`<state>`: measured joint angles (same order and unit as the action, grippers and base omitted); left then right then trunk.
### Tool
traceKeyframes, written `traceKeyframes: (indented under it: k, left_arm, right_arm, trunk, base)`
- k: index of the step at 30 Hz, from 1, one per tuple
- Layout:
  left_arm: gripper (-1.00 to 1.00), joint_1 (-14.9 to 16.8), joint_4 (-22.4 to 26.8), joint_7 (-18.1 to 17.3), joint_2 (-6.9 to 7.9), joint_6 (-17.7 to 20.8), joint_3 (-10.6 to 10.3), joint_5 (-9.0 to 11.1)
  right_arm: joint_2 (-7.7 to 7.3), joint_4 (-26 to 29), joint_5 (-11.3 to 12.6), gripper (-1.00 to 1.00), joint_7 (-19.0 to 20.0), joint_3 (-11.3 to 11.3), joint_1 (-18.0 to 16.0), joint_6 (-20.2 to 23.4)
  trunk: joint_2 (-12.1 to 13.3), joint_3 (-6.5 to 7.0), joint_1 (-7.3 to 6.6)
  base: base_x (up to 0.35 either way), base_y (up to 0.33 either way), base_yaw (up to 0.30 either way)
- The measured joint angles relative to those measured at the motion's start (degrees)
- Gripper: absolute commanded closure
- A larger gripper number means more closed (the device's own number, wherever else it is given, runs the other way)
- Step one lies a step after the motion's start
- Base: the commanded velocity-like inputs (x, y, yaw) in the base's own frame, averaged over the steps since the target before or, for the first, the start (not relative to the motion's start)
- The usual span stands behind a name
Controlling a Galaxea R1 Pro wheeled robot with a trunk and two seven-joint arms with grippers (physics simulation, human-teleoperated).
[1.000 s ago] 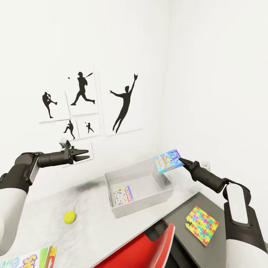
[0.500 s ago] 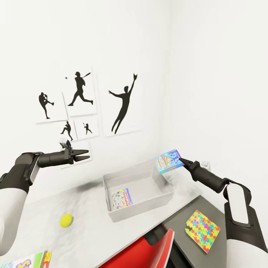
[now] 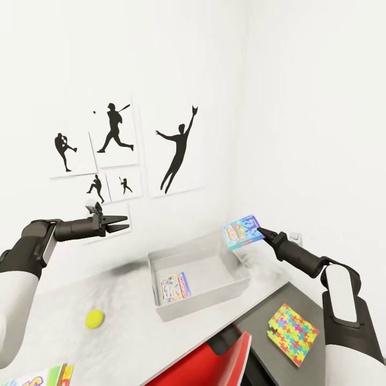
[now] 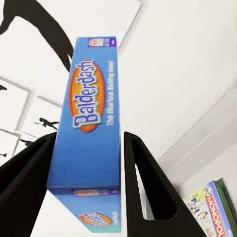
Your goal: Put all the toys in the child's room - the three board games (two on the bed and one on the table), the two jigsaw puzzles on the table, and the tennis ball on the table - inside the toy box on the table in the child's room.
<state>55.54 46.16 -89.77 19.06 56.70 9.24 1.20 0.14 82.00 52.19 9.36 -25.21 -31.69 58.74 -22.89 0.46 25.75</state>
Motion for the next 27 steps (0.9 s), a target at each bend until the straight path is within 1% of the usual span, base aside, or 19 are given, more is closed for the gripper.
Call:
traceKeyframes:
  k: [15,18,20,22,24,25,26,27]
  left_arm:
    - [-1.0,-0.08,0.0,0.0,-0.03,0.0,-0.01,0.13]
    - [-1.0,-0.09,0.0,0.0,-0.01,0.0,0.0,0.14]
    - [-1.0,-0.08,-0.01,0.01,-0.01,0.0,0.0,0.13]
    - [-1.0,-0.08,-0.01,0.0,-0.01,0.0,0.0,0.11]
    - [-1.0,-0.08,-0.01,0.0,-0.01,0.0,0.0,0.13]
    - [-1.0,-0.08,-0.01,0.01,-0.01,-0.01,0.0,0.14]
    - [-1.0,-0.08,-0.01,0.0,-0.01,-0.01,0.02,0.13]
    - [-1.0,-0.08,-0.01,0.0,-0.01,-0.01,0.04,0.14]
  right_arm:
    - [0.1,0.0,-0.22,1.0,-0.09,0.04,0.0,0.05]
    - [0.09,-0.27,-0.33,1.0,-1.75,0.73,-0.14,0.13]
    - [0.16,-0.72,-0.22,1.0,-5.02,3.04,-0.56,0.13]
    - [0.34,-0.97,-0.15,1.0,-7.79,6.01,-0.79,0.04]
    - [0.93,-1.07,0.05,1.0,-9.23,8.55,-0.96,-0.06]
    - [2.3,-1.22,-0.32,1.0,-9.77,9.55,-1.06,-0.1]
    - [3.53,-1.54,0.19,1.0,-10.06,10.03,-1.19,-0.14]
    - [4.71,-2.13,-0.18,1.0,-10.5,10.32,-1.53,-0.11]
  trunk:
    - [0.01,0.0,0.01]
    - [0.01,0.0,0.01]
    - [0.02,0.0,0.01]
    - [0.02,0.0,0.01]
    - [0.02,0.0,0.01]
    - [0.02,0.0,0.01]
    - [0.02,0.0,0.01]
    - [0.01,0.0,0.01]
  base:
    - [0.017,0.011,0.0]
    - [0.0,0.0,0.0]
    - [0.0,0.0,0.0]
    - [0.0,0.0,0.0]
    - [0.0,0.0,0.0]
    - [0.0,0.0,0.0]
    - [0.0,0.0,0.0]
    - [0.0,0.0,0.0]
